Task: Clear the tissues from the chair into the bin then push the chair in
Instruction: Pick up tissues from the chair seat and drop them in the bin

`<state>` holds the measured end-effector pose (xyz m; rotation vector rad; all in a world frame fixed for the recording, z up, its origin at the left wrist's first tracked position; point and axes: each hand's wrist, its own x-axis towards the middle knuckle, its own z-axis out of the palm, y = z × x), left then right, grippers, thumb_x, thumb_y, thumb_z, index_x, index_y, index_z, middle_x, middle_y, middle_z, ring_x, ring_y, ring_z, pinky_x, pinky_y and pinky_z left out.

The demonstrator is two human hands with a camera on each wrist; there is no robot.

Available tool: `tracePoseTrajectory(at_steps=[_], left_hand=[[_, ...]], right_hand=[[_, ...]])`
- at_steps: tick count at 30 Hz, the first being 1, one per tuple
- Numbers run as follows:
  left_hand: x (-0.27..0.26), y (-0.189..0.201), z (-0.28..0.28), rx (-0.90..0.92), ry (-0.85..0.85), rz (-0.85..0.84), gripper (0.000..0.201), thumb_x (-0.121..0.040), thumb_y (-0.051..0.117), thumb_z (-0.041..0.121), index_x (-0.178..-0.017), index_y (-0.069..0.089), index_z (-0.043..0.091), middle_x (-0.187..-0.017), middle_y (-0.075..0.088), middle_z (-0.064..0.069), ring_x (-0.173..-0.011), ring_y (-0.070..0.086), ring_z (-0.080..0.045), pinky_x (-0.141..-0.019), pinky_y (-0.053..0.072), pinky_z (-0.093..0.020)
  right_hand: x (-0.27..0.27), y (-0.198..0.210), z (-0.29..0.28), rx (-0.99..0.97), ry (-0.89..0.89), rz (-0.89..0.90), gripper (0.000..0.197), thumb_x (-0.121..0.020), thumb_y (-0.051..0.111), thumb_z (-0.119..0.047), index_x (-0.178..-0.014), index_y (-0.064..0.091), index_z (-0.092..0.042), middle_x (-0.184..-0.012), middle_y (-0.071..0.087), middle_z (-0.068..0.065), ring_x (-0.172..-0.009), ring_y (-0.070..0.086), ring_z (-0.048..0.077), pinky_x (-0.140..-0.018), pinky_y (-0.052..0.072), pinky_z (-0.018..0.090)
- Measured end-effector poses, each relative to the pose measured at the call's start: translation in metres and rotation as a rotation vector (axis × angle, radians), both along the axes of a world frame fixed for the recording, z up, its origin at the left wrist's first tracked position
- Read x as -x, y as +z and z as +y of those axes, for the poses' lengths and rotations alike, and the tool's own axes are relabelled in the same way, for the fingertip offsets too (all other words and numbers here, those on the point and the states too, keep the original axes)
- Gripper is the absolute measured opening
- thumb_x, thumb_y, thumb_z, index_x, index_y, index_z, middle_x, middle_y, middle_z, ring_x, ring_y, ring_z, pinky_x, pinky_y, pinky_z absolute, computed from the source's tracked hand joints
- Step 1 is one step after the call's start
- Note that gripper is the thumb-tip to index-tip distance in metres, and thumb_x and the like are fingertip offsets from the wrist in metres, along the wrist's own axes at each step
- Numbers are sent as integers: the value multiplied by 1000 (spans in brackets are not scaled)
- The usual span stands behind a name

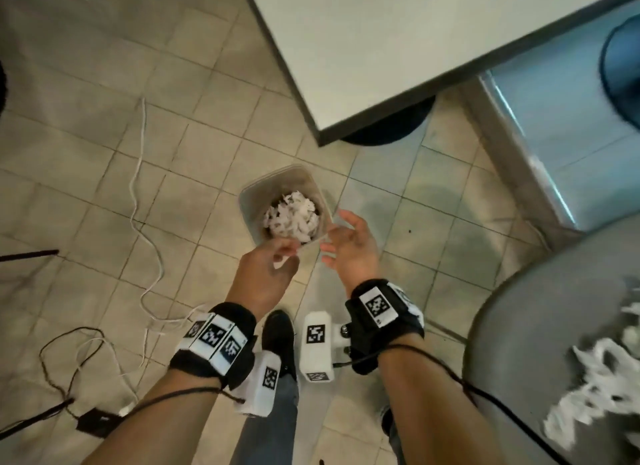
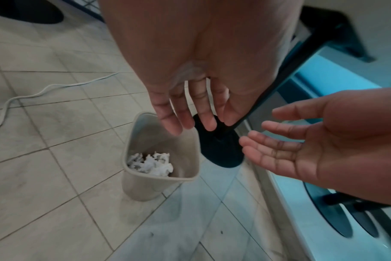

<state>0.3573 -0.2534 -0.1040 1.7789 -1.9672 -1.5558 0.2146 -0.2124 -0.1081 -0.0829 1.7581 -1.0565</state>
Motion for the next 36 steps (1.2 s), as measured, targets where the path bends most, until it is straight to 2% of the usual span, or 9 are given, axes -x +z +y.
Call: tracePoseTrajectory(at_steps=[3,5,7,14,20,25,29,33,36], left_hand=[[23,35,21,-6,-61,20,18,-93,64,16,-105,69,27,-99,68,17,-92,61,4,-75,39,-3],[41,56,37,2,-156,34,18,-94,63,15,-104,69,28,-97,67,20,-86,59,12,-72,39,1],[62,77,56,-9,-279,37,17,-95,62,16,-104,68,30,-98,67,22,-87,59,11,-74,41,-4],[155,118,146,-50,-704,10,16,-94,62,20,-103,69,32,-97,70,17,-89,62,4,-73,44,-13],[235,117,230,-4,-1012,-45,18,-92,63,23,-107,69,32,-101,67,14,-92,62,-5,-85,49,-26],[307,103,289,104,-1128,-149,24,-93,60,25,-116,64,28,-114,47,9,-99,57,-16,-90,45,-30],[373,91,317,259,-1017,-186,36,-92,60,29,-127,55,31,-128,45,1,-99,62,-23,-89,51,-40],[429,80,331,398,-1142,-334,56,-92,60,20,-143,40,35,-153,34,-3,-120,53,-25,-98,44,-44],[456,69,333,419,-1220,-479,52,-94,57,17,-143,45,29,-148,47,-4,-124,54,-27,-99,44,-42]], right_hand=[[12,34,30,39,-118,-17,26,-94,54,-17,-114,56,-35,-98,62,0,-89,63,25,-75,53,39],[23,56,53,42,-161,23,32,-89,56,-22,-99,58,-52,-97,60,-8,-96,65,30,-82,55,44],[40,73,85,36,-197,64,28,-86,56,-27,-98,57,-53,-100,60,-9,-98,65,27,-89,54,47],[111,110,223,-41,-315,270,25,-93,55,-19,-117,60,-26,-113,61,-2,-89,56,2,-77,43,9],[166,119,356,-210,-515,371,30,-91,56,-16,-119,60,-25,-119,54,0,-83,53,0,-86,43,22],[208,104,443,-371,-665,432,40,-89,57,-17,-128,53,-26,-126,36,-2,-86,58,18,-91,49,33],[239,85,477,-372,-745,539,59,-82,63,-22,-135,42,-33,-132,29,-4,-106,56,22,-93,52,41],[271,79,487,-406,-717,424,79,-78,68,-29,-140,25,-51,-150,27,-7,-122,51,24,-95,50,47],[293,74,490,-415,-712,310,72,-80,69,-30,-140,34,-46,-145,43,-1,-128,47,23,-103,44,46]])
